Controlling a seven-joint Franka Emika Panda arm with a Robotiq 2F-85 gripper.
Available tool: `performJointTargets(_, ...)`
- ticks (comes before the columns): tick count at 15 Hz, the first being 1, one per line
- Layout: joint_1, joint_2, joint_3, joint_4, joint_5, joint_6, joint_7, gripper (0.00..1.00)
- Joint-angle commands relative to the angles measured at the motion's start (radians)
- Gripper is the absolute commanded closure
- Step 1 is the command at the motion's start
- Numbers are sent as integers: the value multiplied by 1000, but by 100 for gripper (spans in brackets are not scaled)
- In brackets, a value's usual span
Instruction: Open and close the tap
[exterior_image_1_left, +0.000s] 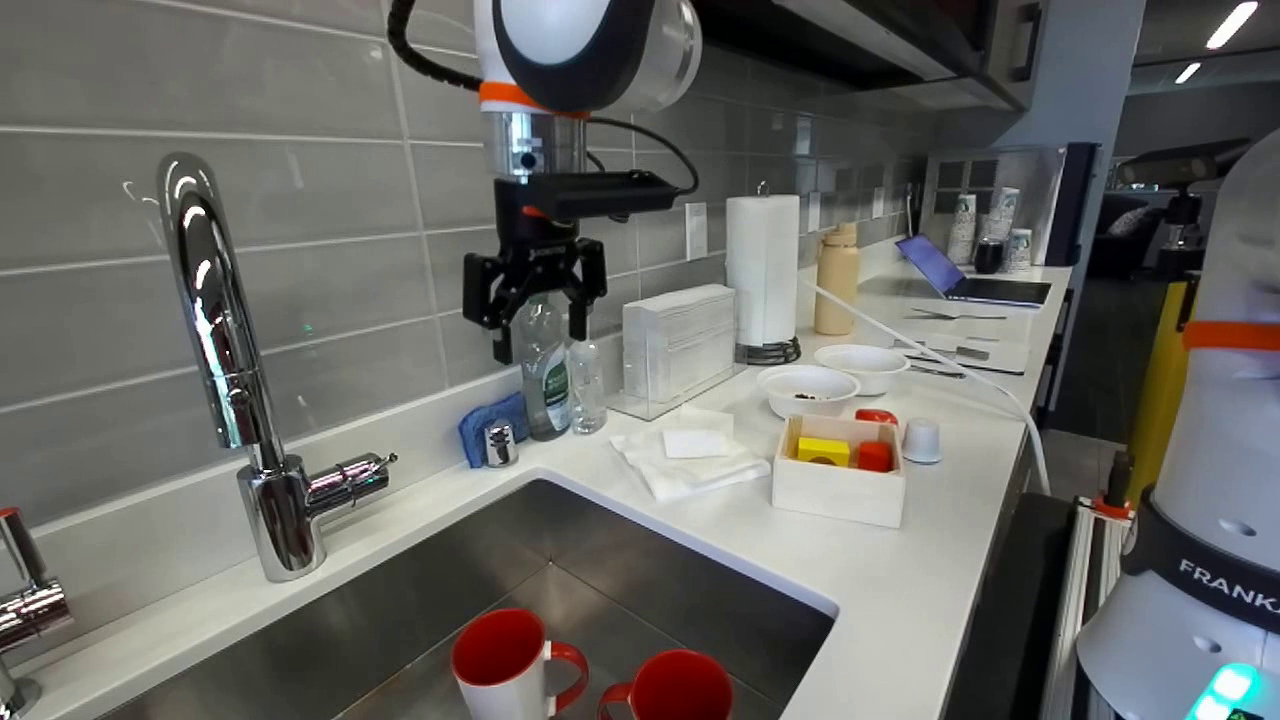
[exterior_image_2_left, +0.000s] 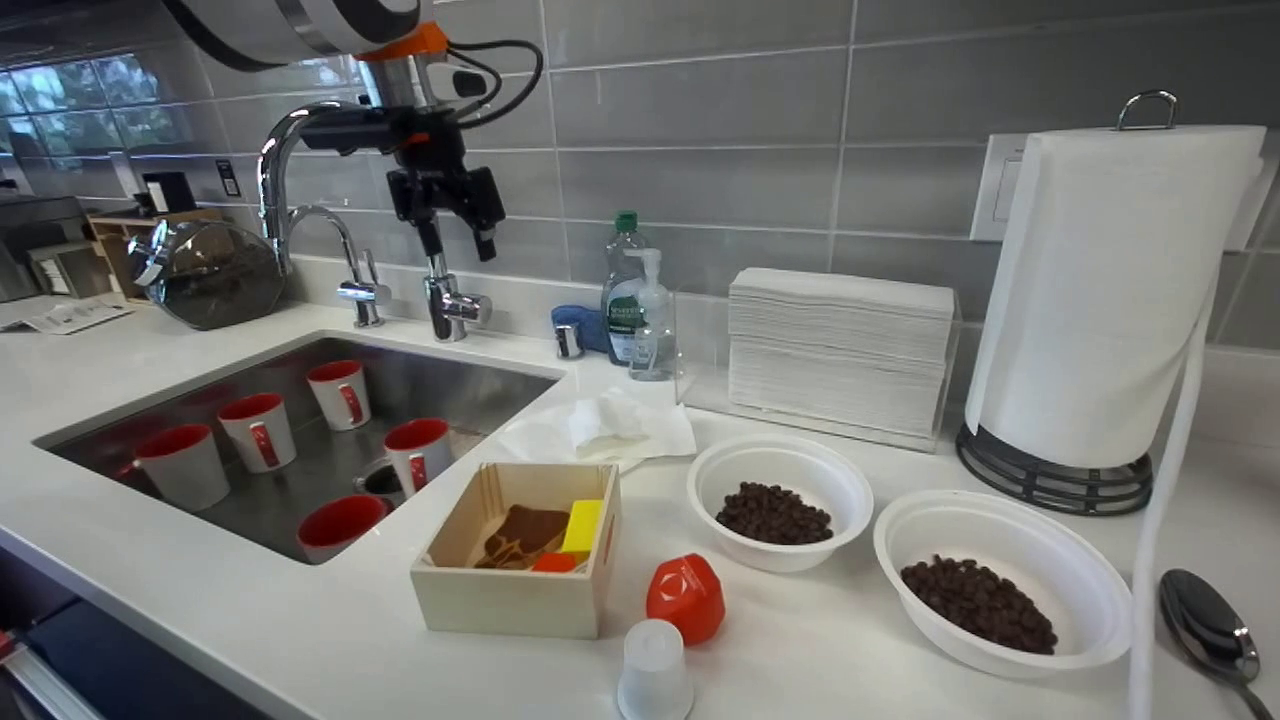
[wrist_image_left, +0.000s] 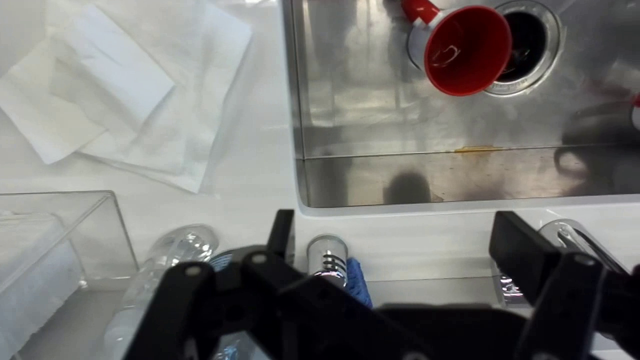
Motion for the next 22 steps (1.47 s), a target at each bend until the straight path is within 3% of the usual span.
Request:
performJointTargets(1,43,155,-8,120,-43,36,124,0)
performJointTargets(9,164,405,-56,346,-22,38,177,0)
performJointTargets(16,225,509,-107,464,-32,30,177,0)
performJointTargets(22,252,557,-153,498,-38,14,180,0)
